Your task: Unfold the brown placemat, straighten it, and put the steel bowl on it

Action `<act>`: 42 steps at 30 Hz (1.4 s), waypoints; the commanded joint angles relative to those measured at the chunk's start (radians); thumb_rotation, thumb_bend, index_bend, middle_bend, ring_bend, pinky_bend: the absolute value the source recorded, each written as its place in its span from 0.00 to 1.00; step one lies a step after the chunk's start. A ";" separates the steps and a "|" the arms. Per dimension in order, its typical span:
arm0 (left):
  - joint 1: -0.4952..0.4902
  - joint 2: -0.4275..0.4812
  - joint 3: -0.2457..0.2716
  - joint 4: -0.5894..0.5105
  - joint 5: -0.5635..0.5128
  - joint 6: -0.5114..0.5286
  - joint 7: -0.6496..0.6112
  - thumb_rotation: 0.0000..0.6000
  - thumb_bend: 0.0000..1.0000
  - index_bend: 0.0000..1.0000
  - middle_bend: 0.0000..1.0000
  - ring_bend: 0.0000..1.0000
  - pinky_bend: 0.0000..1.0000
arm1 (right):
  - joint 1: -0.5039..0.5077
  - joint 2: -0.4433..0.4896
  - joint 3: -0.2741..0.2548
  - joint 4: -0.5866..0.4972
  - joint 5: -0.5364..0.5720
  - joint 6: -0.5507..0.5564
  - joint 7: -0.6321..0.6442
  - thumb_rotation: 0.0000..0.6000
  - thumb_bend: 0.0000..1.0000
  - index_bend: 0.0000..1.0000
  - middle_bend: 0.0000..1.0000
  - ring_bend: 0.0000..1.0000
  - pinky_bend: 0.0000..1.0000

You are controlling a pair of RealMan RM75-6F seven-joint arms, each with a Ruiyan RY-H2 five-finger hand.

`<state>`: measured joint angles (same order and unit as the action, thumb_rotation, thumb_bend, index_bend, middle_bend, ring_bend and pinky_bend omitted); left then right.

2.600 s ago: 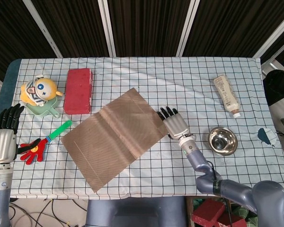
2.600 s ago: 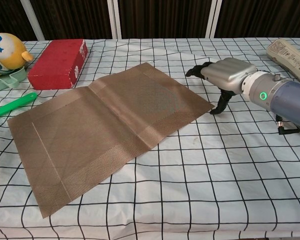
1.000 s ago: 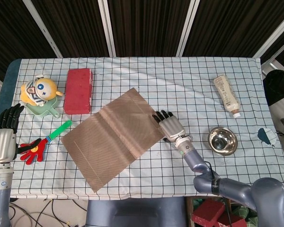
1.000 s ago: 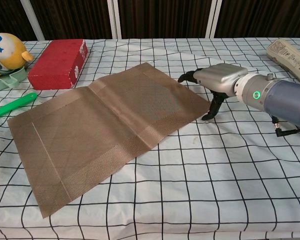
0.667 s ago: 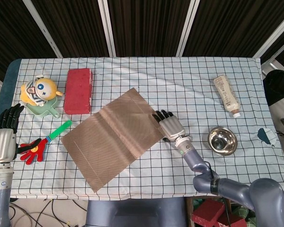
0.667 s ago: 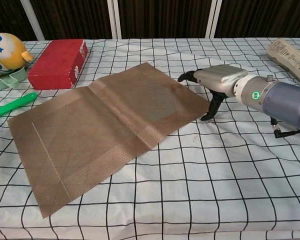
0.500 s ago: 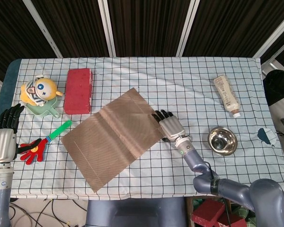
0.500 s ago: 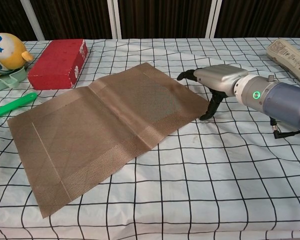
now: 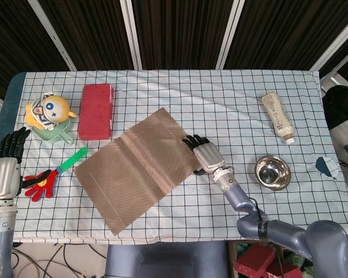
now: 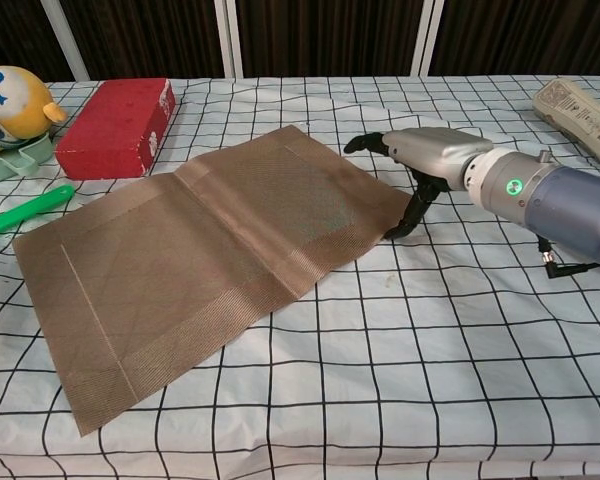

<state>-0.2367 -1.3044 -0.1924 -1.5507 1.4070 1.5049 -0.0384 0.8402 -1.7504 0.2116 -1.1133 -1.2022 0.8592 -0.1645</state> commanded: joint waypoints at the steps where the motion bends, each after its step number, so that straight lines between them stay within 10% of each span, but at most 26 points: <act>1: 0.000 0.000 0.000 -0.001 -0.001 -0.001 0.000 1.00 0.05 0.05 0.03 0.00 0.00 | -0.001 -0.012 0.005 0.022 -0.006 0.002 0.025 1.00 0.00 0.11 0.04 0.05 0.16; 29: 0.001 0.001 -0.003 -0.003 -0.007 -0.005 -0.003 1.00 0.05 0.05 0.03 0.00 0.00 | -0.003 -0.073 -0.009 0.147 -0.088 0.011 0.180 1.00 0.32 0.27 0.09 0.08 0.16; 42: 0.001 0.001 -0.004 -0.004 -0.008 -0.006 -0.007 1.00 0.05 0.05 0.03 0.00 0.00 | 0.000 -0.087 -0.012 0.168 -0.107 0.009 0.208 1.00 0.41 0.49 0.11 0.08 0.16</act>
<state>-0.2358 -1.3031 -0.1966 -1.5544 1.3995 1.4985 -0.0453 0.8400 -1.8372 0.1996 -0.9452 -1.3091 0.8681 0.0438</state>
